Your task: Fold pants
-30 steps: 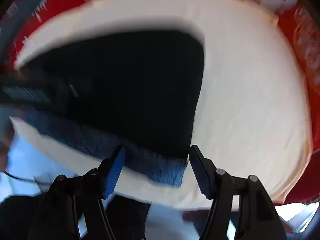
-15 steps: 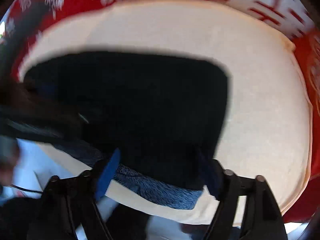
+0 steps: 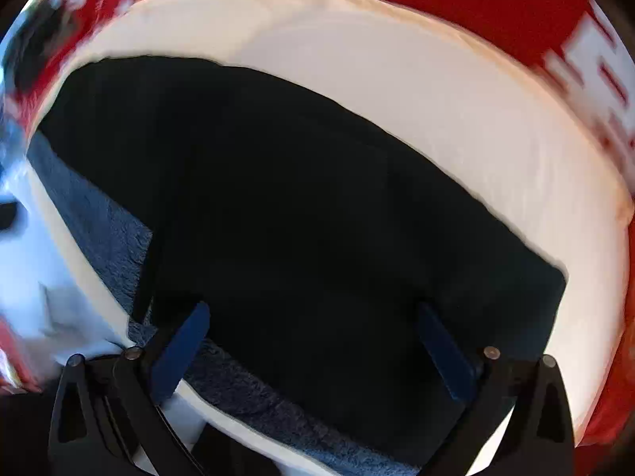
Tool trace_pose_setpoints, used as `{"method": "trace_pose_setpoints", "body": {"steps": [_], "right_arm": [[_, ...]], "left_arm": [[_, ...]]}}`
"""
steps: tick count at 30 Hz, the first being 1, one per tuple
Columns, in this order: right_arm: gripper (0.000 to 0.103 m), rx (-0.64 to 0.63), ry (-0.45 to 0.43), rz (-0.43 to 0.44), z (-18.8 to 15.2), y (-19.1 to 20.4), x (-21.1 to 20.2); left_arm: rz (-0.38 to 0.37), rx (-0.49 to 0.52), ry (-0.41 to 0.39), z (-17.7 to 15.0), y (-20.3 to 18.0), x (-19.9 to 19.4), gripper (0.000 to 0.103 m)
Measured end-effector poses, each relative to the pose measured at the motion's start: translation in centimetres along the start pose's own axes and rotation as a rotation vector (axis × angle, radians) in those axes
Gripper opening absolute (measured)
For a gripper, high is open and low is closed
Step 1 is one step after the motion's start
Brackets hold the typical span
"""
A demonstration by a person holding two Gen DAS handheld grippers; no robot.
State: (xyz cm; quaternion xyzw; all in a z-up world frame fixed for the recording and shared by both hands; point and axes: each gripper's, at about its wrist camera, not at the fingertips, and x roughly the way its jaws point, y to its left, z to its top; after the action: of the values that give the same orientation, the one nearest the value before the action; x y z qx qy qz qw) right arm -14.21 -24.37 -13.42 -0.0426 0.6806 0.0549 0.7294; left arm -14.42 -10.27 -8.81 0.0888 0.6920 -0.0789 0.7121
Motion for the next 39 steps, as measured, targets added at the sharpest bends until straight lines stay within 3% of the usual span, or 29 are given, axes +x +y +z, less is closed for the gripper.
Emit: {"method": "trace_pose_setpoints", "body": {"steps": [3, 5, 7, 8, 12, 17, 21, 25, 26, 27, 28, 32, 39], "right_arm": [[0.103, 0.026, -0.026, 0.057, 0.9, -0.3, -1.3], [0.103, 0.027, -0.074, 0.027, 1.2, -0.5, -2.0], [0.103, 0.028, -0.045, 0.004, 1.4, -0.5, -0.9], [0.103, 0.037, 0.012, 0.008, 1.5, -0.4, 0.7], [0.103, 0.114, 0.032, -0.017, 2.3, -1.1, 0.6], [0.103, 0.132, -0.077, -0.005, 4.7, 2.3, -2.9], [0.103, 0.069, -0.094, 0.059, 8.5, 6.3, -2.0], [0.103, -0.029, -0.078, 0.196, 15.4, 10.3, 0.5], [0.103, -0.063, -0.070, 0.239, 16.6, 11.2, 0.9], [0.103, -0.090, -0.063, 0.258, 15.5, 14.2, 0.4], [0.103, -0.149, -0.049, 0.281, 17.4, 15.2, 1.2], [0.103, -0.324, -0.006, 0.310, 22.8, 18.1, 3.3], [0.103, -0.452, 0.028, 0.355, 26.3, 22.1, 4.3]], "left_arm": [[-0.024, -0.064, 0.001, -1.3, 2.5, 0.1, 0.102], [-0.048, -0.097, 0.021, -0.1, 3.6, 0.8, 0.102], [-0.063, -0.107, 0.036, 0.4, 3.3, 1.5, 0.102], [-0.070, -0.102, 0.042, 0.5, 3.6, 2.0, 0.102], [-0.103, -0.045, 0.054, 2.1, 5.5, 3.1, 0.102], [-0.123, -0.038, 0.048, 4.6, 10.4, 4.3, 0.102], [-0.124, -0.023, 0.040, 6.3, 14.2, 5.1, 0.102], [-0.132, 0.010, 0.041, 6.9, 16.6, 5.5, 0.102], [-0.136, 0.014, 0.041, 6.8, 17.2, 5.5, 0.102], [-0.142, 0.010, 0.043, 6.6, 17.7, 5.6, 0.102], [-0.158, -0.002, 0.049, 6.4, 18.1, 5.7, 0.102], [-0.207, -0.021, 0.061, 6.0, 18.9, 6.9, 0.102], [-0.211, 0.001, 0.079, 6.6, 18.4, 8.9, 0.102]]}}
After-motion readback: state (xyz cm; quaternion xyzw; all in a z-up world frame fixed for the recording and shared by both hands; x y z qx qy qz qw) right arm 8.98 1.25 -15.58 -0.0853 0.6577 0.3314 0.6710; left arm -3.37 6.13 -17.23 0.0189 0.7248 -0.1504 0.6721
